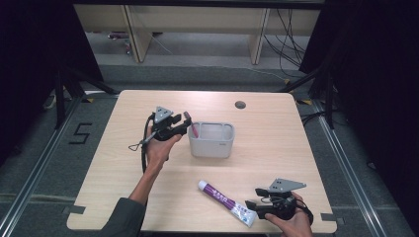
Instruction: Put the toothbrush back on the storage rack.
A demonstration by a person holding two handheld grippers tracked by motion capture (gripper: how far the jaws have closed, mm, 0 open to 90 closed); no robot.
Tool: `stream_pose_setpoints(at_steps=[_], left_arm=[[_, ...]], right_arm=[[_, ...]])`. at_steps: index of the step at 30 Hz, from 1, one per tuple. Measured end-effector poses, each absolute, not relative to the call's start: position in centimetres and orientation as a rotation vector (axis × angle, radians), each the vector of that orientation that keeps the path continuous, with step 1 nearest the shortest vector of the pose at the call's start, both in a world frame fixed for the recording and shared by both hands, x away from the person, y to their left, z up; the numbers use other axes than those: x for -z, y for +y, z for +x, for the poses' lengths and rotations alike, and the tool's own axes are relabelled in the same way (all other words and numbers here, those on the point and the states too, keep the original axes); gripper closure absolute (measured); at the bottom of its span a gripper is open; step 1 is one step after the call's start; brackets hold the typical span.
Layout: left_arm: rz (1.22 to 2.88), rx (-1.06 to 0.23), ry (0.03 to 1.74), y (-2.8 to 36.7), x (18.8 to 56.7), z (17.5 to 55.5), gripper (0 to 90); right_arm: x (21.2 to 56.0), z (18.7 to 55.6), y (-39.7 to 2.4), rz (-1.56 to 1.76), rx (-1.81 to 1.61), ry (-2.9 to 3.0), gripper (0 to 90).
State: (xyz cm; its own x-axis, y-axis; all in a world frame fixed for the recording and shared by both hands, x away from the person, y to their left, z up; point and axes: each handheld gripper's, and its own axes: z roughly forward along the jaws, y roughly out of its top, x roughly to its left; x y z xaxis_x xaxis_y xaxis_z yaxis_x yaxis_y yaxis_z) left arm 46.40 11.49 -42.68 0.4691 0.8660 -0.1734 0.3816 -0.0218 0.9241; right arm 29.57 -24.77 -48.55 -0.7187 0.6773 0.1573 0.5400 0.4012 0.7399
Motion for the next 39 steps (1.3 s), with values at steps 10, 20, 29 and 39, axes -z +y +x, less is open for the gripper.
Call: stream_pose_setpoints(at_steps=[10, 20, 29, 39], left_arm=[[1.689, -0.502, 1.101, 12.3, 42.0, 44.2, 42.1], [1.693, -0.493, 1.093, 13.6, 41.9, 42.9, 42.1], [1.694, -0.486, 1.083, 14.3, 42.3, 41.7, 41.0], [1.678, -0.48, 1.086, 15.6, 42.6, 40.2, 40.8]], right_arm=[[48.5, 29.5, -24.7, 1.094, -1.213, 2.485, 38.9], [48.6, 29.5, -24.6, 1.086, -1.216, 2.491, 39.0], [48.5, 29.5, -24.7, 1.092, -1.216, 2.485, 39.0], [48.5, 29.6, -24.7, 1.096, -1.218, 2.48, 39.1]])
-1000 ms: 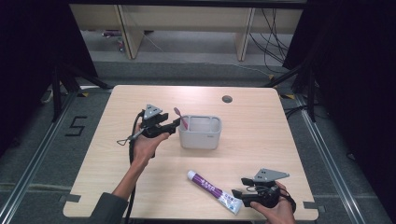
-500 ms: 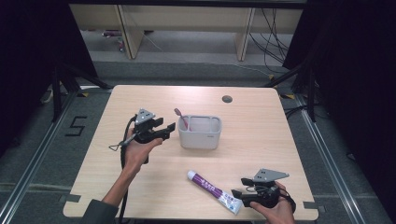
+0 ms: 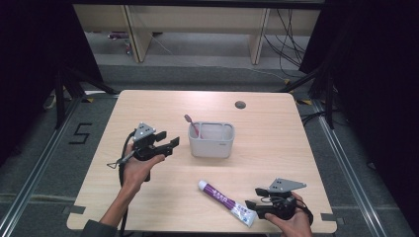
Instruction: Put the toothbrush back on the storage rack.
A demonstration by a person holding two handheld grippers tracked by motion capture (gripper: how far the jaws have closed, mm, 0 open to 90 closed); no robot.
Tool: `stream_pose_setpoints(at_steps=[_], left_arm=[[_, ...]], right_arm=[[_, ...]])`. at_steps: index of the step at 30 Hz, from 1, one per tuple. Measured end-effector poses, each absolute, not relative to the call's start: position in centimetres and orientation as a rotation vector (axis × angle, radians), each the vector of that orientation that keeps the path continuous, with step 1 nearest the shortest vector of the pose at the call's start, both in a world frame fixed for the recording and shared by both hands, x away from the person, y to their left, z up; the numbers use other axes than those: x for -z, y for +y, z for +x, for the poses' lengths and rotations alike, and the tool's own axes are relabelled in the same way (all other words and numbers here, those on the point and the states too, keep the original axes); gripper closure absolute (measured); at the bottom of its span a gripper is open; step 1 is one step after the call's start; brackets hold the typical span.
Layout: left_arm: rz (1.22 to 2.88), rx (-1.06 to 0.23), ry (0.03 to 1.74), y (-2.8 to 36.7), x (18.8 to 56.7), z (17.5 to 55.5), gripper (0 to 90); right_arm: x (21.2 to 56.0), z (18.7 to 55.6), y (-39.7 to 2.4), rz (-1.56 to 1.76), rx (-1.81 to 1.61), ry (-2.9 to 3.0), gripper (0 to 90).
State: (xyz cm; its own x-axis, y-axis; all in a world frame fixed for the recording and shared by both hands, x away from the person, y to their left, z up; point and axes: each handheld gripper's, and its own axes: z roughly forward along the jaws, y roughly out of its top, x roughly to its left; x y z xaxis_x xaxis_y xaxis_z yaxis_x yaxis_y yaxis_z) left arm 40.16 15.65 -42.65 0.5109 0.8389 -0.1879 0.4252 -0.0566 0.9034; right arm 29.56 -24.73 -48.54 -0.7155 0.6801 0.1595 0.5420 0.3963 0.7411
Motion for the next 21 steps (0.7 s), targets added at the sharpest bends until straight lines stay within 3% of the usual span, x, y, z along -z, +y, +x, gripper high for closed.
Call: stream_pose_setpoints(at_steps=[21], left_arm=[[1.71, -0.488, 1.085, 17.5, 44.4, 38.4, 32.7]], right_arm=[[48.6, 29.3, -24.6, 1.163, -1.255, 2.501, 39.2]])
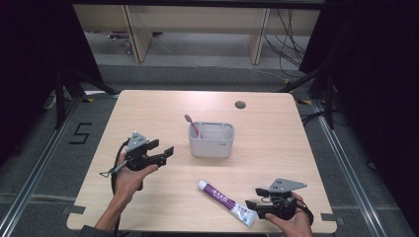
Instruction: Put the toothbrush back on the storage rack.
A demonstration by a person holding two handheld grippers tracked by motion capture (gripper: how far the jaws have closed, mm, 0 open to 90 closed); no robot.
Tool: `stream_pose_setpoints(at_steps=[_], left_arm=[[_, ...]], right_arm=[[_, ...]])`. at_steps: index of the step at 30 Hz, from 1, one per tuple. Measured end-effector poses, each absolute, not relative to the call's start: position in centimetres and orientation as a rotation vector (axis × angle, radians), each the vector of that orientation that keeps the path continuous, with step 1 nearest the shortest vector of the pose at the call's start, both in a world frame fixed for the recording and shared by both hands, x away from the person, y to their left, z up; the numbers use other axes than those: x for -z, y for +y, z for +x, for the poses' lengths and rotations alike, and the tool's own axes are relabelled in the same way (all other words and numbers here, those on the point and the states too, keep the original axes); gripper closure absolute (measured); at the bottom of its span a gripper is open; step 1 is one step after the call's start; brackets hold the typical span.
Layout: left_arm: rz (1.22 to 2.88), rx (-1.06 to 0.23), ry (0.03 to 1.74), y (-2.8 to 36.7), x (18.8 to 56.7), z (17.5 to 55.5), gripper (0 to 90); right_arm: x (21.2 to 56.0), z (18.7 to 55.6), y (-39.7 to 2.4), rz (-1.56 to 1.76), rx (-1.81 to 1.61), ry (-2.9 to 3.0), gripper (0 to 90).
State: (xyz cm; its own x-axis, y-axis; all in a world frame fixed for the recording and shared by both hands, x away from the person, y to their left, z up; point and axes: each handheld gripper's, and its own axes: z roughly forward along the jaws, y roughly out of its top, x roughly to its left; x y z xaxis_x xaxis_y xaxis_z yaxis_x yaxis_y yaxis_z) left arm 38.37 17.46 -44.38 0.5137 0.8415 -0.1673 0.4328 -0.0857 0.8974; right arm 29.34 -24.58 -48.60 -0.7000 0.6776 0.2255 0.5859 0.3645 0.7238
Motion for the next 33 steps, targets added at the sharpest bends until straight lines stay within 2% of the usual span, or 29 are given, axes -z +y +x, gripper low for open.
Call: stream_pose_setpoints(at_steps=[22, 33], left_arm=[[1.812, -0.43, 1.066, 17.9, 46.6, 35.4, 22.9], [1.839, -0.415, 1.046, 18.6, 47.0, 33.1, 21.8]], right_arm=[[48.8, 29.6, -24.9, 1.103, -1.207, 2.491, 39.1], [48.8, 29.6, -25.0, 1.098, -1.212, 2.492, 38.9]])
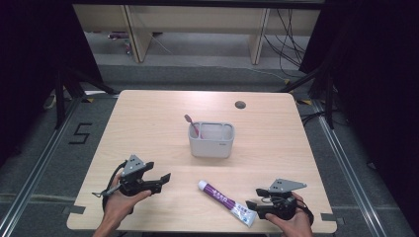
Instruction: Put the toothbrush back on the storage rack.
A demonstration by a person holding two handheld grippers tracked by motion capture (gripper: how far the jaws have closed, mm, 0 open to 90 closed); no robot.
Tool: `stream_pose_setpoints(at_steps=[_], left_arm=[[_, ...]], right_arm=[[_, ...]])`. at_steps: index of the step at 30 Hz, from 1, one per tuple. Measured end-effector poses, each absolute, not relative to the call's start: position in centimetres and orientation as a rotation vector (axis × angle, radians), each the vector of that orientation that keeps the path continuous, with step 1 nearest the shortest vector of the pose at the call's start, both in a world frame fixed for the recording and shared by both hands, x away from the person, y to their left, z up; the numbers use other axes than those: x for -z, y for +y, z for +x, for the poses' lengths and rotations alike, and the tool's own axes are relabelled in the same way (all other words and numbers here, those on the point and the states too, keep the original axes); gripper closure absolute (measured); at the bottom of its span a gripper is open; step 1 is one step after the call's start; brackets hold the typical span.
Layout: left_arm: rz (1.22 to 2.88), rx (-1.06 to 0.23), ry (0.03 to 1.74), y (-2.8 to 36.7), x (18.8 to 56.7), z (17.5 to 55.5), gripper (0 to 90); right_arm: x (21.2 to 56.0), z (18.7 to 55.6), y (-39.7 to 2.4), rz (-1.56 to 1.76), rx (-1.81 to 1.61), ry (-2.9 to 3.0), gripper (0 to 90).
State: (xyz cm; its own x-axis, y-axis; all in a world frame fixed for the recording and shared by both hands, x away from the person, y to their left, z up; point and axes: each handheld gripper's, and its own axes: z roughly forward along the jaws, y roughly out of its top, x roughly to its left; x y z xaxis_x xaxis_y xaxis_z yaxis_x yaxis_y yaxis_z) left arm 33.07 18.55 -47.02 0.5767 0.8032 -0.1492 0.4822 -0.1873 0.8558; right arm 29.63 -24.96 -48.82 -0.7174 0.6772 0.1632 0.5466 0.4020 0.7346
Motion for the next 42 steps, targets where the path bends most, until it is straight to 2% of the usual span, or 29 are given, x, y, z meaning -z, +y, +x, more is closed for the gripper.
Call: stream_pose_setpoints(at_steps=[10, 21, 25, 42], left_arm=[[1.878, -0.419, 1.05, 19.7, 47.9, 31.3, 21.3], [1.908, -0.407, 1.084, 20.5, 48.8, 30.0, 20.3], [1.932, -0.4, 1.087, 20.3, 49.1, 29.6, 17.0], [2.029, -0.396, 1.047, 20.0, 49.9, 27.7, 16.6]], right_arm=[[48.8, 29.6, -24.9, 1.103, -1.227, 2.498, 37.8], [48.7, 29.5, -24.9, 1.18, -1.228, 2.47, 30.7], [48.7, 29.5, -24.9, 1.192, -1.228, 2.451, 28.2], [48.7, 29.5, -24.9, 1.18, -1.242, 2.469, 28.1]])
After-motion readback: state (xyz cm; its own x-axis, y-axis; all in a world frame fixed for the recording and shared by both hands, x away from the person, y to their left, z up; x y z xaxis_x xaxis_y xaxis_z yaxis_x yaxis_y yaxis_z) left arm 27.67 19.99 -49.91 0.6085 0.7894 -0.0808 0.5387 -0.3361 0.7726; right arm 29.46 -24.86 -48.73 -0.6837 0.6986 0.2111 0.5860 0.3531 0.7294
